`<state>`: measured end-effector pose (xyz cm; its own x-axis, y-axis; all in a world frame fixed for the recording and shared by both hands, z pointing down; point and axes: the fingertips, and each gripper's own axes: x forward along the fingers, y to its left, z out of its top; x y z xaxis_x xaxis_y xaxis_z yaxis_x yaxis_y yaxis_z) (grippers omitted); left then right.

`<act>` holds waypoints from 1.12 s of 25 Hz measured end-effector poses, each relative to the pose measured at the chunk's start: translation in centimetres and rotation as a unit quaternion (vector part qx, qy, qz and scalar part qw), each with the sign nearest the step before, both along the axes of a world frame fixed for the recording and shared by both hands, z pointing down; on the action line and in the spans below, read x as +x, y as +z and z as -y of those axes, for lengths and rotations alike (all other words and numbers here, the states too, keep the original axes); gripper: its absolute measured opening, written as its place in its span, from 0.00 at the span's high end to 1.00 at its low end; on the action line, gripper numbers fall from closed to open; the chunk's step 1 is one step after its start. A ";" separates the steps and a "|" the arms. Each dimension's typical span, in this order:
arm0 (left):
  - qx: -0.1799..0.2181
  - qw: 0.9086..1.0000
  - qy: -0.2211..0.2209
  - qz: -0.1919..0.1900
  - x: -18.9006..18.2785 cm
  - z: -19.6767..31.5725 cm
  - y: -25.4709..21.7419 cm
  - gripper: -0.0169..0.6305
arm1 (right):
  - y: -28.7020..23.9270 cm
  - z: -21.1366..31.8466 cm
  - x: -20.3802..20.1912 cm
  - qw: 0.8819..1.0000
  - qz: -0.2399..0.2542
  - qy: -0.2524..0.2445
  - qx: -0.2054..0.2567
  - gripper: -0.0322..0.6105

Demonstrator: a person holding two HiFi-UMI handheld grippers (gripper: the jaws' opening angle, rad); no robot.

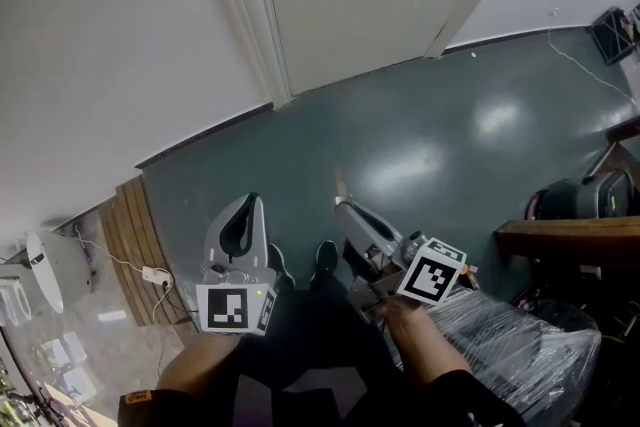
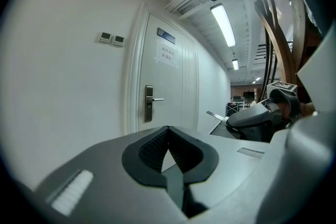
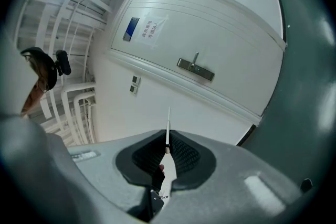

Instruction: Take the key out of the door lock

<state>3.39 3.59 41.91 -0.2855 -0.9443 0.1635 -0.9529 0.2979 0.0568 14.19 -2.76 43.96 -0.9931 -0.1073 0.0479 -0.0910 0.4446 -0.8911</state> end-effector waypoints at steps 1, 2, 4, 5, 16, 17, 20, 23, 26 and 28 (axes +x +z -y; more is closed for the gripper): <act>0.000 1.000 -0.003 -0.002 -0.4 -0.6 0.2 0.95 | 0.2 -0.5 -0.4 1.000 -0.005 0.000 0.003 0.93; -0.001 1.000 -0.005 -0.003 -0.8 -1.1 0.3 0.95 | 0.4 -1.0 -0.7 1.000 -0.009 0.000 0.004 0.93; -0.001 1.000 -0.006 -0.006 -1.4 -2.2 0.7 0.95 | 0.9 -2.5 -1.3 1.000 -0.011 -0.003 -0.004 0.93; -0.001 1.000 -0.006 -0.010 -1.7 -2.7 1.0 0.95 | 1.2 -3.3 -1.6 1.000 -0.014 -0.005 -0.009 0.93; 0.002 1.000 0.018 -0.017 -3.6 -6.0 2.3 0.95 | 2.2 -8.2 -4.3 0.999 -0.052 0.003 0.014 0.93; 0.006 1.000 0.019 -0.016 -3.9 -6.0 2.1 0.95 | 2.0 -8.1 -4.6 0.999 -0.051 0.005 0.016 0.93; 0.016 1.000 0.020 -0.015 -4.7 -5.8 1.5 0.95 | 1.5 -7.8 -5.3 0.999 -0.045 0.011 0.021 0.93; 0.021 0.999 0.027 -0.008 -5.0 -5.5 0.9 0.95 | 1.0 -7.7 -5.6 0.999 -0.038 0.017 0.024 0.93; 0.027 0.999 0.033 -0.004 -5.3 -5.1 0.5 0.95 | 0.6 -7.6 -5.9 0.999 -0.034 0.023 0.026 0.93; 0.029 0.999 0.035 -0.004 -5.5 -5.1 0.3 0.95 | 0.5 -7.5 -6.0 0.999 -0.034 0.028 0.031 0.93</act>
<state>-2.08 8.67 42.25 -0.2167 -0.9701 0.1091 -0.9709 0.2258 0.0792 8.15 4.70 44.47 -0.9799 -0.1682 0.1074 -0.1778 0.4912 -0.8527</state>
